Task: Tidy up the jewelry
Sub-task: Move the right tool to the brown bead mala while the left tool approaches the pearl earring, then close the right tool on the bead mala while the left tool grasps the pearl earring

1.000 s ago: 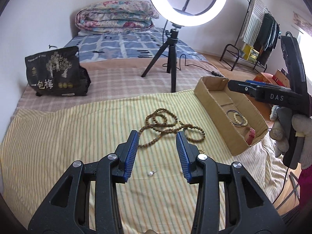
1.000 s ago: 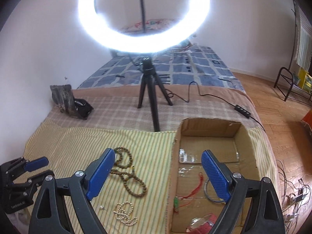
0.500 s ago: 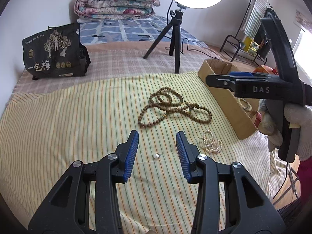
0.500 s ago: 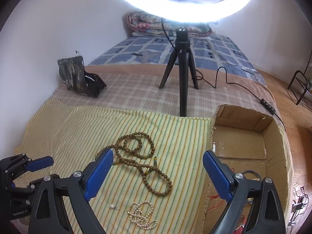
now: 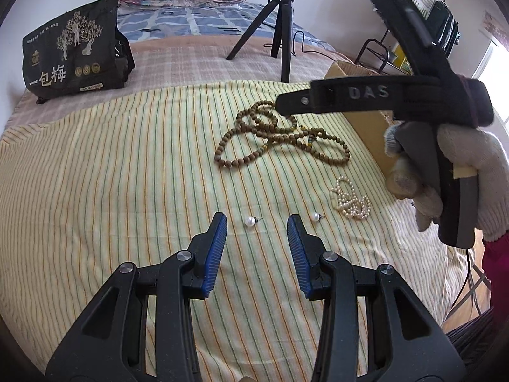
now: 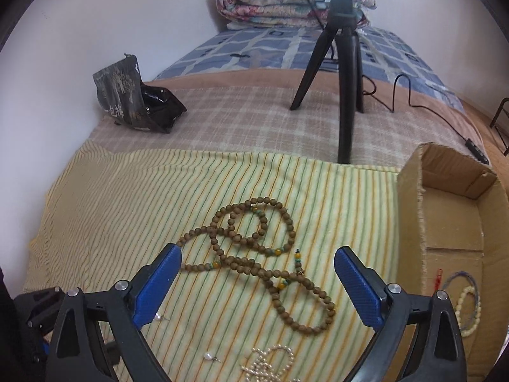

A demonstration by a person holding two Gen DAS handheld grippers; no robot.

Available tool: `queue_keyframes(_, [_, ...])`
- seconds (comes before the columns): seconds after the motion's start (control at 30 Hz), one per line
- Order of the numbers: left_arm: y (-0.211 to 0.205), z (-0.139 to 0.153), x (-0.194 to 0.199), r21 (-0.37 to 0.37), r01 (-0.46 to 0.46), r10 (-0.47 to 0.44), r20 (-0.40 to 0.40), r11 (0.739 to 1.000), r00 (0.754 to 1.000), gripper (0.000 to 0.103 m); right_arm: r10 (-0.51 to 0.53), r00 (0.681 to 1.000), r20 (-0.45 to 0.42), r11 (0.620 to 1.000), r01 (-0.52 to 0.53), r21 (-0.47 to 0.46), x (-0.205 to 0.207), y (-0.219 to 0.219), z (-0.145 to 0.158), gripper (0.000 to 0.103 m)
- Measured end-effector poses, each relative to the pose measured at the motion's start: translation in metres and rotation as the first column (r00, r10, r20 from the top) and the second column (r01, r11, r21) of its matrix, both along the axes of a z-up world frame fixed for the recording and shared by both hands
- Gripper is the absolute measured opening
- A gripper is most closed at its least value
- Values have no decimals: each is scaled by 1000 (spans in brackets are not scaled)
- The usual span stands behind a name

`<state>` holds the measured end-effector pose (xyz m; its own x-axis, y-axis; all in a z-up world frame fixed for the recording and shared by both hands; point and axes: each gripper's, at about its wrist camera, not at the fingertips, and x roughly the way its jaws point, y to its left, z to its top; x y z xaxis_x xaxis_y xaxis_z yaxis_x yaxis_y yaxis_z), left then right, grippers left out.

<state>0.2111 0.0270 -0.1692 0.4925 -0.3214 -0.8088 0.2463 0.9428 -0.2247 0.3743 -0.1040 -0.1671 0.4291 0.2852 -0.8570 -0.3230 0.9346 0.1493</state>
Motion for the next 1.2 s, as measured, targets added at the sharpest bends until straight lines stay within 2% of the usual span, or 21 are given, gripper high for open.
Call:
queue_keyframes(0.47, [-8,-21,6,19,29,-28,-32,999,999,40,-44,987,-155,998,50,36,24,7,-41,98])
queue_keyframes(0.53, [-8,-22,8,19,26,-26,-34,999,999,39,-45,985,-164,998,52,40,25,8,-44,98])
queue_keyframes(0.6, [-8,-25,10,15,23,-22,-42,1000,999,29,-50,985,-164,997,58,45,26,10,-46,98])
queue_keyframes(0.73, [-7,-28,14,13,15,-14,-47,1000,999,28,-45,984,-174,996,58,68,28,10,-49,102])
queue_keyframes(0.9, [-8,-30,16,23,14,-13,-43,1000,999,28,-31,990,-135,999,28,-25,28,22,-55,101])
queue_keyframes(1.0, [-10,-32,16,38,25,-23,-38,999,999,28,-18,995,-94,994,8,-108,25,29,-58,94])
queue_keyframes(1.1, [-12,-34,16,61,30,-28,-30,998,999,28,-9,998,-65,991,0,-134,24,32,-58,86])
queue_keyframes(1.17, [-13,-35,15,70,32,-31,-23,997,999,28,-7,999,-49,990,0,-138,23,31,-56,71])
queue_keyframes(1.2, [-13,-35,15,72,34,-32,-22,997,999,27,-9,999,-43,990,3,-140,23,30,-56,68])
